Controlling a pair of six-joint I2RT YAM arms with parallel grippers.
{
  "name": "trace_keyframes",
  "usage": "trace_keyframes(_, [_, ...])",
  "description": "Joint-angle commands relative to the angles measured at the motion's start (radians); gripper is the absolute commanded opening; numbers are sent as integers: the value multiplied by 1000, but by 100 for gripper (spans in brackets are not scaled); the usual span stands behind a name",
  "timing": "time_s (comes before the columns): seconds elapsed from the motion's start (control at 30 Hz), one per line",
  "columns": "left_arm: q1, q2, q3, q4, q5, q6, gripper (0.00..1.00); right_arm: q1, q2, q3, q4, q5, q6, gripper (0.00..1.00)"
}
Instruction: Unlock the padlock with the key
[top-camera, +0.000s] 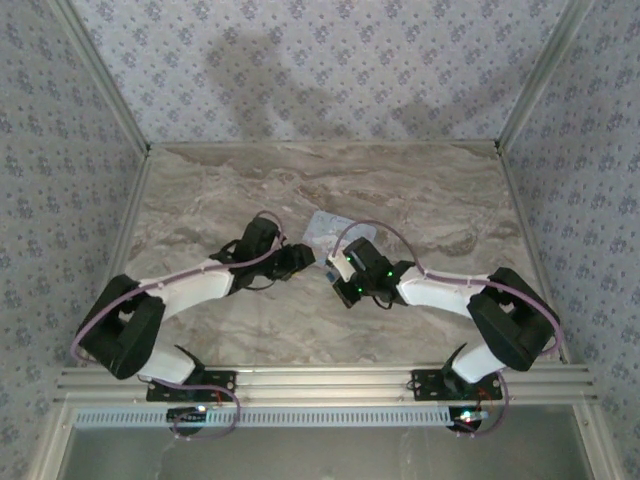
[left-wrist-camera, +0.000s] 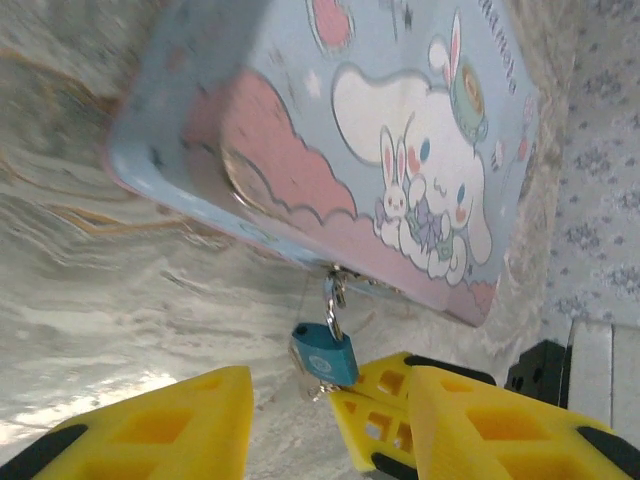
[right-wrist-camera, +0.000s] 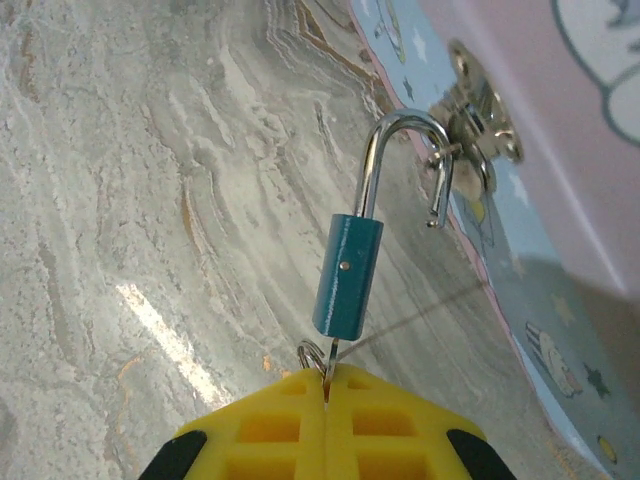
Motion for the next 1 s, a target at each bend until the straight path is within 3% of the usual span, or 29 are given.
trace_keyframes(0.0, [29,-50,-11,-93,-51,55,46,23,15,49,-44,62,-56,0])
trace_keyframes(0.2, [103,-57,-5,-126,-68,83,49,63,78,123,-101,158,-170,0])
trace_keyframes(0.4, [158,9,54,-135,-96,134,51,69,135,186,-136,175,-235,0])
trace_keyframes(0.8, [211,317,280,-106,-143,181,51,74,131,206,-138,208,-262,0])
trace_keyframes(0.97, [196,412,339,-94,-86,168,47,69,142,210,-117,204,-261,0])
